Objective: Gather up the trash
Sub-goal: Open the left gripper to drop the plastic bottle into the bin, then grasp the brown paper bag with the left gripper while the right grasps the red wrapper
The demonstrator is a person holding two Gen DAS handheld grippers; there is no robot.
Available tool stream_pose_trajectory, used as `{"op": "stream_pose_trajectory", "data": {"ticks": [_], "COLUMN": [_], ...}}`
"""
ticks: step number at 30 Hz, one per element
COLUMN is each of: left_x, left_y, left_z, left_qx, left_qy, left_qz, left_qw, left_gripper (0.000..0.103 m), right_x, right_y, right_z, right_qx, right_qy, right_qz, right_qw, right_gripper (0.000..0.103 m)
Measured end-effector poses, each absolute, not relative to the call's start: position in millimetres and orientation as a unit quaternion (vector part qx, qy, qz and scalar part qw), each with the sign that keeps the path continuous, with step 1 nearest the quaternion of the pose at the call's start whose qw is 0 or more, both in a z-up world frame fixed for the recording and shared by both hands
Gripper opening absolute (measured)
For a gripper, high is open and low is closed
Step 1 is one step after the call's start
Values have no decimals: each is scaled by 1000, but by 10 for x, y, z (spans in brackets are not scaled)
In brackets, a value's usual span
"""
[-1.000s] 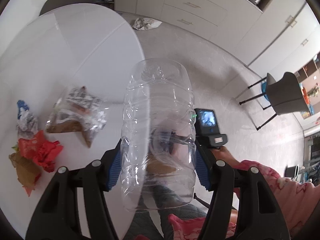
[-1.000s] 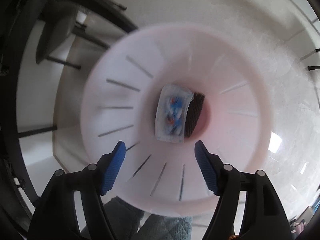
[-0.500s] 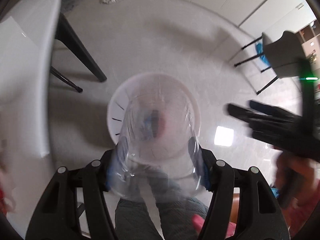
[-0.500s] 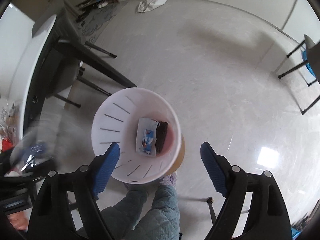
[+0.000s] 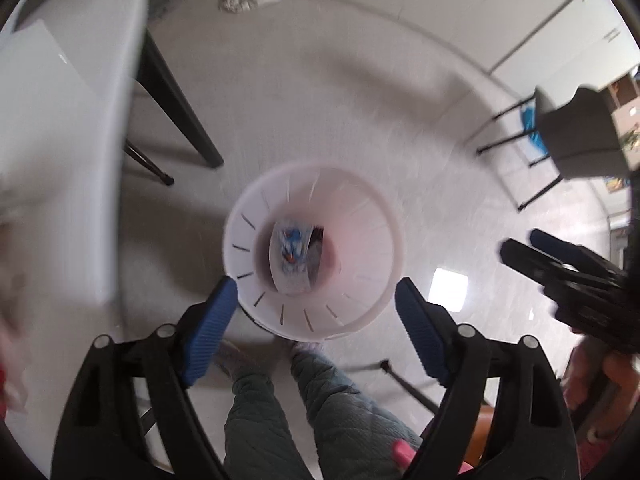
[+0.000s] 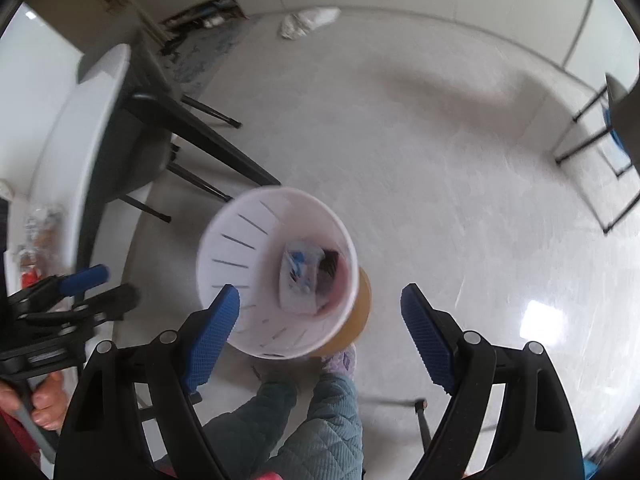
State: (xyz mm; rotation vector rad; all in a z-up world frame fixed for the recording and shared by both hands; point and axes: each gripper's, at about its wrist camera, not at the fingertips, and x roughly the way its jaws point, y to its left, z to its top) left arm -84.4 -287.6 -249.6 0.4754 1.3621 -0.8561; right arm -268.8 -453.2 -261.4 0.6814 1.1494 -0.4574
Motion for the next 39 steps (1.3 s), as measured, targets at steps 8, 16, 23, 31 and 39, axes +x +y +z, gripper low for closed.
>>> {"op": "stream_pose_trajectory", "data": {"ticks": [8,16,23,31,39], "left_x": [-788,-561,-301,-29,197], "left_y": [-2014,-982,-2,545,416], "left_z": [-1148,-656,-773,-1333,-1747], "left_qx": [155,93,38,90,236], "left_qy": [532,488,491,501,469], "left_qz": [-354,-245,-145,-136,-207], "left_qw": [753,833,858,850,826], "left_gripper": [95,95,95,95,95], "right_x": [-2382,-1937,-1498,-1178,-1096], "right_y": [-4107,-3406,-2833,-2385,-2054], "right_z": [-1536,-849,-687,-803,-905], "right_qx": [236,157,100,79,61], "right_qy": [463,411,405,446,489], "right_qz": [-159,-78,-6,42,35], "right_qw": [839,895,909,891,869], "right_gripper": [89,96,96,96,96]}}
